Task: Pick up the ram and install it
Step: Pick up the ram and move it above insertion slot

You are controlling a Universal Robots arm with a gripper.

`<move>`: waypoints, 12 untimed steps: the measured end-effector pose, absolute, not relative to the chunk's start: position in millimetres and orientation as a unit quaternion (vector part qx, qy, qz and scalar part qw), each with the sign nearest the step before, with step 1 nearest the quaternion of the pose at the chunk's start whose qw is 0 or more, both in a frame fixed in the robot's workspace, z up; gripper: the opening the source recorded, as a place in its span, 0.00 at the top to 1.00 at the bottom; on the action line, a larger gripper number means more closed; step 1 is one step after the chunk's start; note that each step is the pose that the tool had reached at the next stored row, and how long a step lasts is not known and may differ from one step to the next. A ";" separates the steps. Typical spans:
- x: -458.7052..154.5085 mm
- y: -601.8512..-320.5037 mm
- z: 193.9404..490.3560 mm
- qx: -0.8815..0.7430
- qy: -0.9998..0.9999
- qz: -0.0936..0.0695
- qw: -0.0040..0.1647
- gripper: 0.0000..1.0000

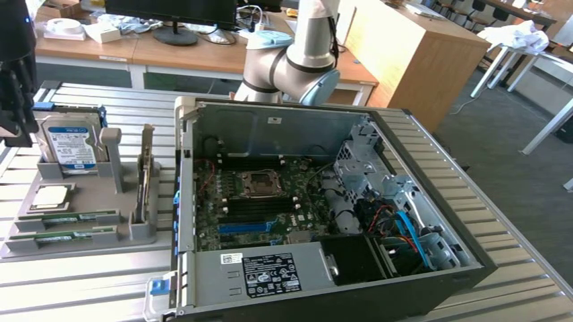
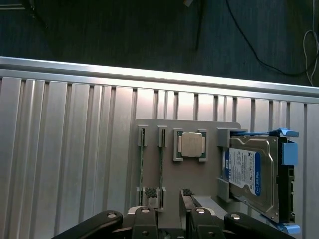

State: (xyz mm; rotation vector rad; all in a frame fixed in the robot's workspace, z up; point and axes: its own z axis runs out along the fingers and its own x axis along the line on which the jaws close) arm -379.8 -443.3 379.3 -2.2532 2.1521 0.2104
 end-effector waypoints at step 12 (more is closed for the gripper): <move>-379.8 -443.4 360.8 -0.721 0.689 0.067 0.009 0.69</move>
